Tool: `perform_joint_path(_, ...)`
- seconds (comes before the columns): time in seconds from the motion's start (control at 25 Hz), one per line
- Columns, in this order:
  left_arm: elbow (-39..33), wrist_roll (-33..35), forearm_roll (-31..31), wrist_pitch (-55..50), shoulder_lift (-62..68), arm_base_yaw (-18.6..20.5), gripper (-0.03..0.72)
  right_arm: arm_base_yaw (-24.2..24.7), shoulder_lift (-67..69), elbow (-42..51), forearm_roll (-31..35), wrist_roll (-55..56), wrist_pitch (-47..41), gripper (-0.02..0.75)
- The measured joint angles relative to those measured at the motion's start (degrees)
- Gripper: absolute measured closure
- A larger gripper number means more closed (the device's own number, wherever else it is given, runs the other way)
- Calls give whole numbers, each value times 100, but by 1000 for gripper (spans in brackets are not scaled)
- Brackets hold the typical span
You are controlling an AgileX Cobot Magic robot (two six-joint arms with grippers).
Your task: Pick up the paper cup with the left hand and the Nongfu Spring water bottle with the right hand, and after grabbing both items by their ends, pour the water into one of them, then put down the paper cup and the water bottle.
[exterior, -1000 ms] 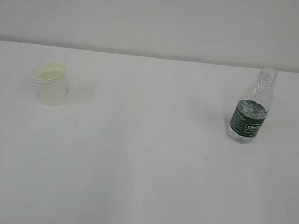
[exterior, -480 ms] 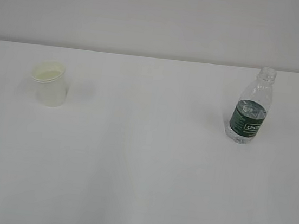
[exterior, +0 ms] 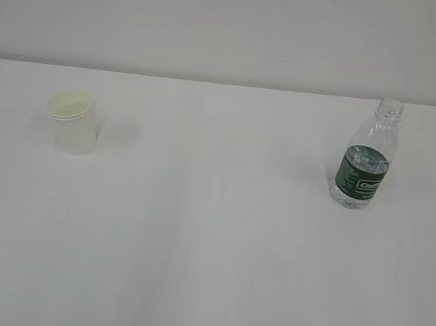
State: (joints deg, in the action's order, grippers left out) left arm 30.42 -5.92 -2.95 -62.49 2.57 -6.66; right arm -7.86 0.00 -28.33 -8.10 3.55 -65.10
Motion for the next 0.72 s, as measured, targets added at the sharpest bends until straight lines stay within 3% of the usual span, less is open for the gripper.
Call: perform_joint_path(0.72, 0, 0, 9, -8, -231, 0, 256, 0, -98, 0, 17, 0, -36, 150)
